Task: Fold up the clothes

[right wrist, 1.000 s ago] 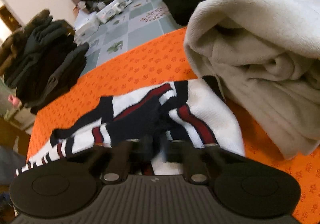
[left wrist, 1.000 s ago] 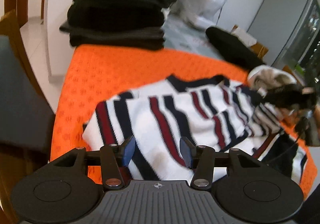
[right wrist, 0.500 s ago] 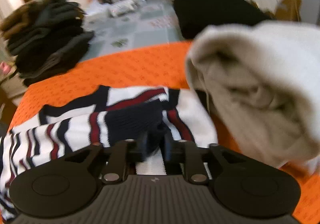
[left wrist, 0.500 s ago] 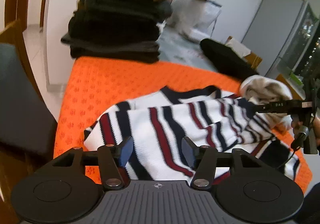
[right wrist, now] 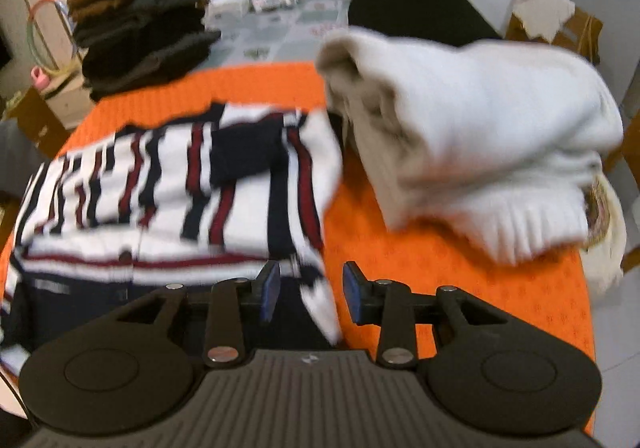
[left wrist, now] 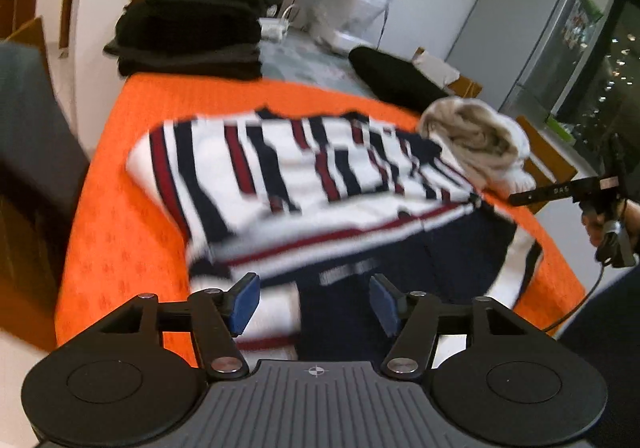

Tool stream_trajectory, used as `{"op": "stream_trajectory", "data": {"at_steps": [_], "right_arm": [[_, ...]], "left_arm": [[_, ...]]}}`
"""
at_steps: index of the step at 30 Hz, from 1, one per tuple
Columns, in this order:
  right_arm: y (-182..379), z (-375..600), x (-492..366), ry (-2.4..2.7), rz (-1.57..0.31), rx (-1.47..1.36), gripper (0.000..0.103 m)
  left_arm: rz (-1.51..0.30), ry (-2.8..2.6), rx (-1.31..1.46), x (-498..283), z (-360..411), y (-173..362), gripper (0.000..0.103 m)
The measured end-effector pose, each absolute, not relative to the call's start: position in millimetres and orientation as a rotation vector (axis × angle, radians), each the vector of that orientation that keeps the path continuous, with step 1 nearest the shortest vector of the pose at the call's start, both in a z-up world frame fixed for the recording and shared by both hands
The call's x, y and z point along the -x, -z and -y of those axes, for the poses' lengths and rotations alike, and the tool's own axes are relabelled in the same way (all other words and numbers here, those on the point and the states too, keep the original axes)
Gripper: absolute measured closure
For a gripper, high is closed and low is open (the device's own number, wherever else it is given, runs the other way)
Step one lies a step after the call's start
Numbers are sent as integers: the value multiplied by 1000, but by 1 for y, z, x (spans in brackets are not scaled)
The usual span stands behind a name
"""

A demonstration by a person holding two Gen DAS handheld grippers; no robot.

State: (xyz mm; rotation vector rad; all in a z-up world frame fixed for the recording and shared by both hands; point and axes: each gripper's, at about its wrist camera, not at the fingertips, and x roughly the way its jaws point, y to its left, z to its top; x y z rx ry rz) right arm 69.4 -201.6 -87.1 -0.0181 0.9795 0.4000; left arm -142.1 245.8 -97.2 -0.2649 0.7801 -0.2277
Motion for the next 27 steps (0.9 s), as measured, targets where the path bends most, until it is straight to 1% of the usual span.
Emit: {"op": "stream_trajectory", "data": {"at_steps": [8,12,15,16,17,19,20,21,25,26,27], "right_arm": [[117,217,-44,-489,-1057,81,63],[123,230,-35,-506,-1060,96,63],[130,237,-33,-508,-1074,76,63],[132,237,-31,-513,-1064,79,63],[133,237,-29,-517,-1053,83,64],[134,239,-27,-531,-1042,69,86],[132,240,-27,-538,-1039,57,89],[130,242,-26,-543,-1038,44,90],[118,256,-22,-546,-1026,-28,91],[117,259,-21,-544,-1027,-42,91],[117,262,-20,-540,-1029,-47,91]], "left_arm": [[-858,130,222,184,-198,121,39],[-858,35,195,193,-188,127,39],[-839,-52,232,194,-190,129,40],[-831,-71,234,195,-190,130,42],[-826,-87,228,195,-188,130,48],[-816,-120,247,195,-190,127,91],[-804,-133,287,197,-196,124,91],[-792,-146,327,199,-201,121,91],[-766,-202,437,208,-219,113,91],[-770,-218,442,210,-222,113,90],[-773,-236,446,212,-225,113,85]]}}
